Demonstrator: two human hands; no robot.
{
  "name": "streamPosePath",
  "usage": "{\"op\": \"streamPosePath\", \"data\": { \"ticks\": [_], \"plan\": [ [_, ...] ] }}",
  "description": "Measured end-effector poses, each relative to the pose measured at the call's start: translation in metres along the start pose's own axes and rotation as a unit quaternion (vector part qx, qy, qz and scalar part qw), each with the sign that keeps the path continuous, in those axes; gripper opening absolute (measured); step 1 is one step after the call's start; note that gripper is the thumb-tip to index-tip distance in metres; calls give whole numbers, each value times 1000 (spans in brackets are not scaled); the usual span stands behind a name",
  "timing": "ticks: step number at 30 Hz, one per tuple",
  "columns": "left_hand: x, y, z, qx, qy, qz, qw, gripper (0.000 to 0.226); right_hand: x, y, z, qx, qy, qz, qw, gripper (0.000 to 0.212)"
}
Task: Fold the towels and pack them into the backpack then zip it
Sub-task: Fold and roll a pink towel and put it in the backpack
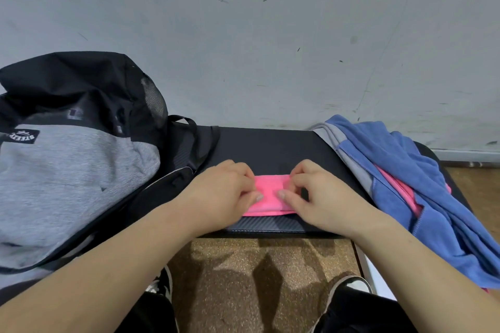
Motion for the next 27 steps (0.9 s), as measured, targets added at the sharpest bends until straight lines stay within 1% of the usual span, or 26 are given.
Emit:
{"op": "streamPosePath", "data": {
  "ticks": [1,2,3,4,5,6,8,9,10,12,14,15,16,17,18,19,20,21,22,23,24,25,27],
  "plan": [
    [1,-2,-4,12,22,12,1000,21,0,-1,0,-5,18,13,1000,35],
    [2,-4,-9,33,33,20,999,22,-2,-3,-1,-10,28,20,999,35],
    [2,-5,-15,70,37,10,997,38,-3,-5,-1,-13,27,25,999,33],
    [2,-5,-21,107,39,-16,993,56,-4,-6,-1,-14,17,28,999,28],
    [0,-6,-23,133,31,-43,990,69,-4,-7,-1,-15,4,26,1000,27],
    [-2,-7,-22,142,15,-73,987,75,-5,-8,-1,-12,0,11,1000,36],
    [-9,-7,-14,133,-22,-118,984,72,-8,-11,-1,4,-2,-49,999,67],
    [-11,-6,-10,124,-33,-133,983,66,-10,-12,-4,12,2,-77,997,73],
    [-11,-5,-6,118,-35,-138,983,59,-12,-13,-8,20,1,-97,995,70],
    [-7,-6,-5,113,7,-114,987,48,-16,-13,-12,17,0,-115,993,60],
    [8,-7,-6,134,104,-60,984,52,-13,-11,-14,-6,-20,-107,994,53],
    [18,-8,-8,148,159,-22,976,56,-10,-11,-14,-21,-53,-95,994,50],
    [27,-8,-11,163,219,24,962,61,-7,-11,-14,-35,-108,-78,991,45],
    [33,-8,-14,178,286,66,939,65,-5,-12,-13,-52,-174,-58,982,40],
    [36,-8,-17,190,361,101,908,69,-3,-11,-14,-70,-245,-36,966,36],
    [37,-7,-19,196,442,122,867,68,-2,-11,-15,-89,-311,-15,946,34],
    [36,-8,-17,200,524,121,819,64,-2,-10,-18,-107,-371,4,922,33],
    [32,-9,-14,206,596,102,770,57,-3,-9,-21,-121,-423,21,898,34],
    [28,-9,-9,213,650,81,725,50,-5,-9,-26,-132,-463,35,876,36],
    [24,-8,-3,222,685,67,691,46,-7,-8,-31,-141,-493,47,857,38],
    [22,-8,1,227,708,62,666,45,-8,-8,-37,-148,-515,56,842,41],
    [20,-6,4,225,722,62,651,47,-10,-7,-44,-154,-536,63,828,44],
    [20,-1,8,217,733,72,640,50,-11,-6,-59,-152,-566,78,806,49]
  ]
}}
Point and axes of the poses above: each hand's wrist, its own y-axis away from the middle knuckle, its own x-axis out of the back of the hand, z = x × y, the point moved 4 cm from there along -y, towards the middle knuckle, and after that the axes turned 2 degrees about -x, right-handed, at the moved point
